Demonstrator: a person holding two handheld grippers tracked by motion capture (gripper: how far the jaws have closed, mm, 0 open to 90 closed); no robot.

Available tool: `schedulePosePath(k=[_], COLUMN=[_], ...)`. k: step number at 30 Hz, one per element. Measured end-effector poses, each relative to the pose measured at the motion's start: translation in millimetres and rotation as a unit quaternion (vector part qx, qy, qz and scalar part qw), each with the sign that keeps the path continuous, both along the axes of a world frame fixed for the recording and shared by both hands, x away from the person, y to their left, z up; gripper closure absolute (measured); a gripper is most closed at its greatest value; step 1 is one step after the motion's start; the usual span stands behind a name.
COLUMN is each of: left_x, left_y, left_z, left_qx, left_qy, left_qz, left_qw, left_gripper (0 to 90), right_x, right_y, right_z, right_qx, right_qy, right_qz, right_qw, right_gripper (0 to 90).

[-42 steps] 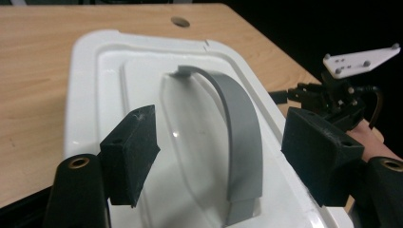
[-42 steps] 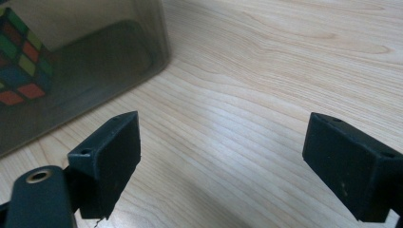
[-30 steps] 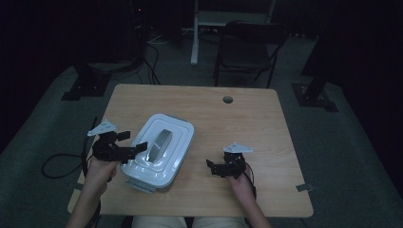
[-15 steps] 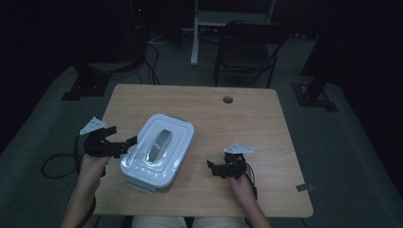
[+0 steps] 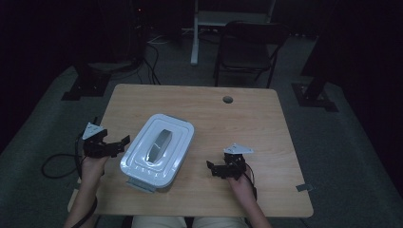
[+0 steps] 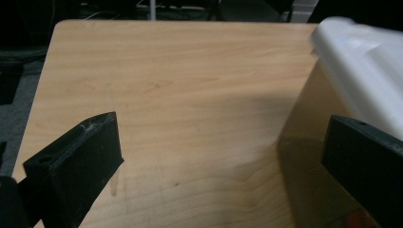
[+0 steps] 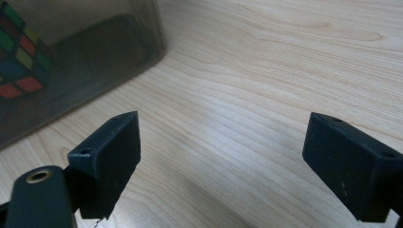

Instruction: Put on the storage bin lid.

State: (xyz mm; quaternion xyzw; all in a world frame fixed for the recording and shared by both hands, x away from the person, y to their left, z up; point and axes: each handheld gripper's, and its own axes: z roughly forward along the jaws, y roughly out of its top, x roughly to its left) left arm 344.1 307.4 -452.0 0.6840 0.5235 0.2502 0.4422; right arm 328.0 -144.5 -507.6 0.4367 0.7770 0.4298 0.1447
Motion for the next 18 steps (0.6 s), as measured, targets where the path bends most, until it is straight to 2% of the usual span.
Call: schedulePosePath(k=[1, 2, 4, 6, 8, 11, 15, 18], left_x=[0.4, 0.6, 3.1, 4.6, 7.0, 8.5, 11.1, 11.9], left_y=[-0.5, -0.5, 0.3, -0.3, -1.0, -8.0, -15.1, -18.1], left_z=[-4.8, -7.9, -18.0, -25.9, -34.8, -45.5, -53.5, -55.5], left_qx=[0.011, 0.014, 0.012, 0.021, 0.018, 0.038, 0.034, 0.032], left_qy=[0.003, 0.002, 0.014, 0.022, 0.036, 0.049, 0.063, 0.064], left_qz=[0.008, 0.013, 0.02, 0.023, 0.021, 0.014, -0.001, -0.003], left_qw=[0.9999, 0.9998, 0.9996, 0.9993, 0.999, 0.9979, 0.9974, 0.9974], left_gripper=[0.7, 0.7, 0.7, 0.7, 0.7, 0.7, 0.7, 0.7], right_x=[0.0, -0.1, 0.1, 0.1, -0.2, 0.4, 0.1, 0.1], right_y=[0.0, 0.4, 1.3, 2.4, 4.2, 9.2, 16.3, 19.3], right_z=[0.0, 0.0, -0.1, -0.3, -0.6, -2.4, -3.6, -3.3], right_qx=[0.001, 0.0, -0.001, 0.002, 0.004, 0.001, 0.001, 0.003], right_qy=[0.0, -0.002, -0.003, -0.003, -0.005, -0.005, -0.002, -0.004], right_qz=[0.001, 0.0, 0.0, 0.0, 0.0, -0.001, 0.011, 0.016], right_qw=[1.0, 1.0, 1.0, 1.0, 1.0, 1.0, 0.9999, 0.9999], right_gripper=[12.4, 12.4, 12.4, 12.4, 12.4, 12.4, 12.4, 12.4])
